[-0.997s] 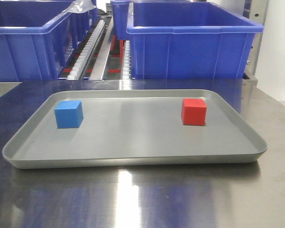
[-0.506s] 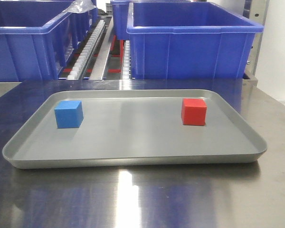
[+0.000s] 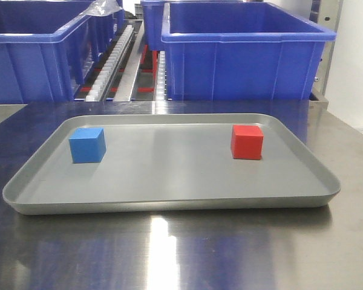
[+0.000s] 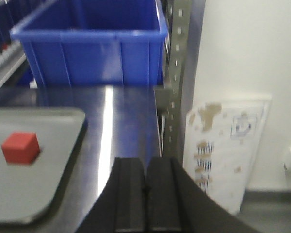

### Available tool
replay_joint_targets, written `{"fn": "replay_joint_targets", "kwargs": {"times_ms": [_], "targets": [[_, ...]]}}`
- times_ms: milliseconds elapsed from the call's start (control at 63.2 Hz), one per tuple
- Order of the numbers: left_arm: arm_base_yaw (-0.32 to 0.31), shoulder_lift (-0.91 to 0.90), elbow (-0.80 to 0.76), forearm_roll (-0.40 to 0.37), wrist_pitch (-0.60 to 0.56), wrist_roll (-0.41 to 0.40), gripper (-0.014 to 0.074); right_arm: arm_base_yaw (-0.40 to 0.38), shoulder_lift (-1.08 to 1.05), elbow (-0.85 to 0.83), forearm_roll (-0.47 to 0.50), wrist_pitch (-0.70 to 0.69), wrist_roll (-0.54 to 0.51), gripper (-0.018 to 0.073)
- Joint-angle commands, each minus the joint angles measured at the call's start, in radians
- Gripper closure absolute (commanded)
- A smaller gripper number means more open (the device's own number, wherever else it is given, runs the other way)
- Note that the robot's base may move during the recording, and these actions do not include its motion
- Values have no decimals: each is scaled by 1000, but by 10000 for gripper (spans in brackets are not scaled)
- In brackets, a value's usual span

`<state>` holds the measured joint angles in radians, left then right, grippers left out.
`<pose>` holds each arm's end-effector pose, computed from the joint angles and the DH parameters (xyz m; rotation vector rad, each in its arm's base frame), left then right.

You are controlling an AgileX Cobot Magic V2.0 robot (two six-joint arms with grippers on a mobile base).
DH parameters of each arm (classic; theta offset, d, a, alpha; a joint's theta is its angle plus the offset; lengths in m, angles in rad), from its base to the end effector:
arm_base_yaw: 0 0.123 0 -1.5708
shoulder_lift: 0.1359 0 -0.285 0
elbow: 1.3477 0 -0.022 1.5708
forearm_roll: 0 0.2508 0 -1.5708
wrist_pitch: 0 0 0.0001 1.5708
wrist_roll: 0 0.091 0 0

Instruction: Sort and place red and blue blocks on shelf

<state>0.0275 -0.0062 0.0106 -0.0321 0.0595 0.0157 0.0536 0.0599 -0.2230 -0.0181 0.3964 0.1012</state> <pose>0.0565 0.0014 0.2045 -0.0324 1.5471 0.0074 0.0480 0.0019 0.2485 0.0317 1.7175 0.0964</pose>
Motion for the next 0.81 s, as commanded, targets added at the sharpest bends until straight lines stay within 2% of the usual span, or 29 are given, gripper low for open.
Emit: {"fn": "replay_joint_targets", "kwargs": {"times_ms": [0, 142, 443, 665, 791], "targets": [[1, -19, 25, 0, -80, -6, 473, -6, 89, -71, 9, -29, 1, 505], [1, -19, 25, 0, -80, -6, 473, -5, 216, -113, 33, -17, 1, 505], [1, -19, 25, 0, -80, -6, 473, 11, 566, -309, 35, 123, 10, 505], [1, -19, 25, 0, -80, -6, 473, 125, 807, -434, 35, 192, 25, 505], [1, -19, 25, 0, -80, -6, 473, 191, 945, -517, 27, 236, 145, 497]]}}
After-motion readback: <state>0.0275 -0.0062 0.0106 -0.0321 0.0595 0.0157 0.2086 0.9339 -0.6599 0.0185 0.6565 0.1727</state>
